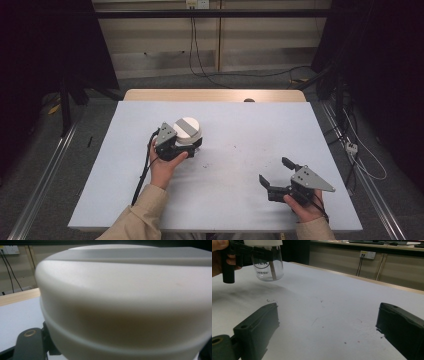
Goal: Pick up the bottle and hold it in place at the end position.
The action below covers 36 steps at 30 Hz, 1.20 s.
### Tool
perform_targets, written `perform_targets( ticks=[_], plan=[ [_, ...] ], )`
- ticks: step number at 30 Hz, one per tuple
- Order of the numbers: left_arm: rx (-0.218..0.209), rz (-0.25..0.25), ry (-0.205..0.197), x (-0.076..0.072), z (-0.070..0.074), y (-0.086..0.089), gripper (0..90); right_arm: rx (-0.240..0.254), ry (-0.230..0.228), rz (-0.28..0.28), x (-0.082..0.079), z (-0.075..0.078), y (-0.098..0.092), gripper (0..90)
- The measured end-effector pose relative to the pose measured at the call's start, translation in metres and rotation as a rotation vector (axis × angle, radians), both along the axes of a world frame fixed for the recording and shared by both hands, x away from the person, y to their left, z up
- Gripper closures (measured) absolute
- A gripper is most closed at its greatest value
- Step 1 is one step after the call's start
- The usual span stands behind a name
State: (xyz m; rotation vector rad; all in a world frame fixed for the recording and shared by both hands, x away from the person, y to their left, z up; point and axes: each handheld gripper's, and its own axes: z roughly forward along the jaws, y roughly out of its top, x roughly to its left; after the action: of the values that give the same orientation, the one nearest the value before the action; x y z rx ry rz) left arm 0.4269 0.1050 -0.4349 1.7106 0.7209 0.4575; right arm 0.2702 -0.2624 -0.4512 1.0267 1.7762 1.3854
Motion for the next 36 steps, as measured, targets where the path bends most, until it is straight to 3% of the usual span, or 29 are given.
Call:
perform_targets(
  ticks=[10, 36],
  plan=[
    [0.016, -0.017, -0.002, 0.005, -0.002, -0.013, 18.4, 0.001, 0.002, 0.002, 0.000, 0.000, 0.000, 3.8],
    [0.003, -0.036, 0.001, 0.018, -0.003, -0.035, 18.4, 0.005, 0.007, 0.000, 0.001, -0.002, -0.002, 3.8]
  ],
)
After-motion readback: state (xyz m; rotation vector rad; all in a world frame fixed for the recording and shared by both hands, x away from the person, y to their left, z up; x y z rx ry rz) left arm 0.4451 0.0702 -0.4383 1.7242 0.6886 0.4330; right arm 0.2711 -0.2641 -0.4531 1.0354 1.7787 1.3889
